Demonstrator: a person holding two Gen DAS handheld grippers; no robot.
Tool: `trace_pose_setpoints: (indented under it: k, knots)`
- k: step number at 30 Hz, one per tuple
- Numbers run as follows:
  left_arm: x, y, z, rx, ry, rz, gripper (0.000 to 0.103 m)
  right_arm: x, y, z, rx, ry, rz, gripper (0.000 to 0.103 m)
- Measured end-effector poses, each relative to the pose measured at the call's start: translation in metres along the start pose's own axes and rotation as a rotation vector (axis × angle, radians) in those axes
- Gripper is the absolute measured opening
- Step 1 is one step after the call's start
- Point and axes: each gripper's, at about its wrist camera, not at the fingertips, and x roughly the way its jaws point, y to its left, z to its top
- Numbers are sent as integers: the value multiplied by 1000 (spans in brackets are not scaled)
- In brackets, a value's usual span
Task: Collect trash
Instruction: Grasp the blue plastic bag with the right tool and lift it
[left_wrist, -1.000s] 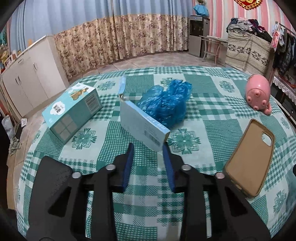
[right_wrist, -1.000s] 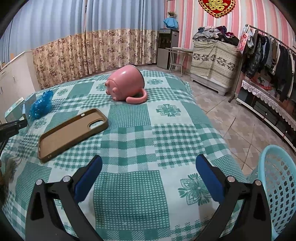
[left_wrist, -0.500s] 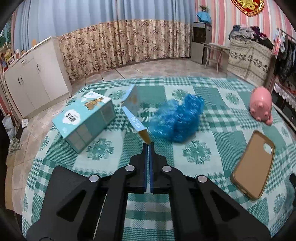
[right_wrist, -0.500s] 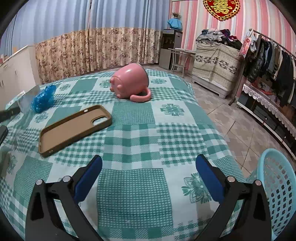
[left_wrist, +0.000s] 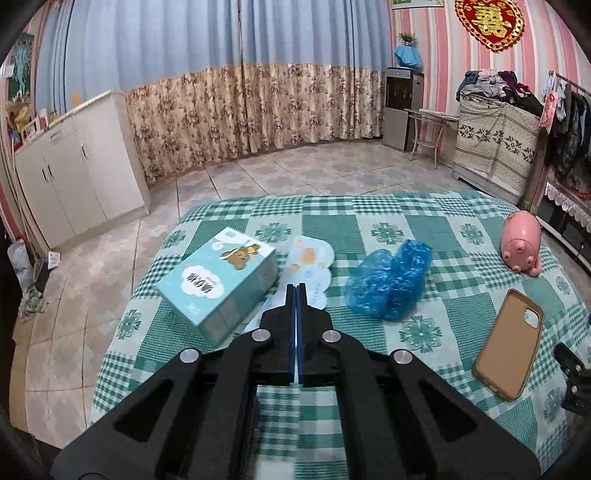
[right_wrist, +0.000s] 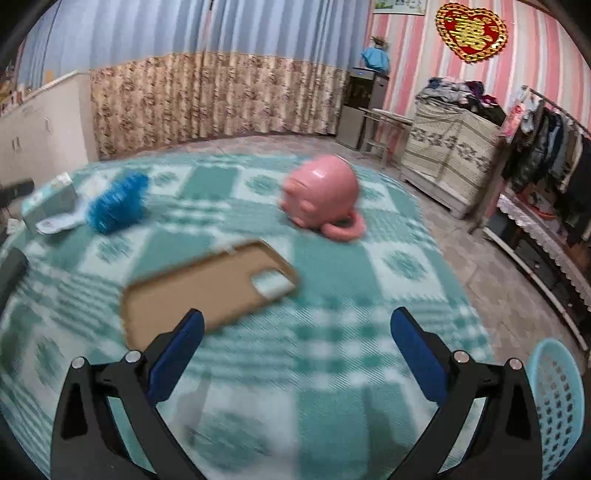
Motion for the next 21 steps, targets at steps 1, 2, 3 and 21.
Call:
trace_pose_setpoints:
  k: [1,2,3,21]
  knots:
    - [2,7,1,-13,13,-7,0,1,8,6,1,0,22,99]
    - [4,15,2,-31,24,-7,0,3,17,13,2,1,44,99]
    - [5,21,3,-46,32,-7,0,6,27,20,3,4,65,99]
    - [30,108,0,-259,102,39,79,88,171,77,-95,57,233,64]
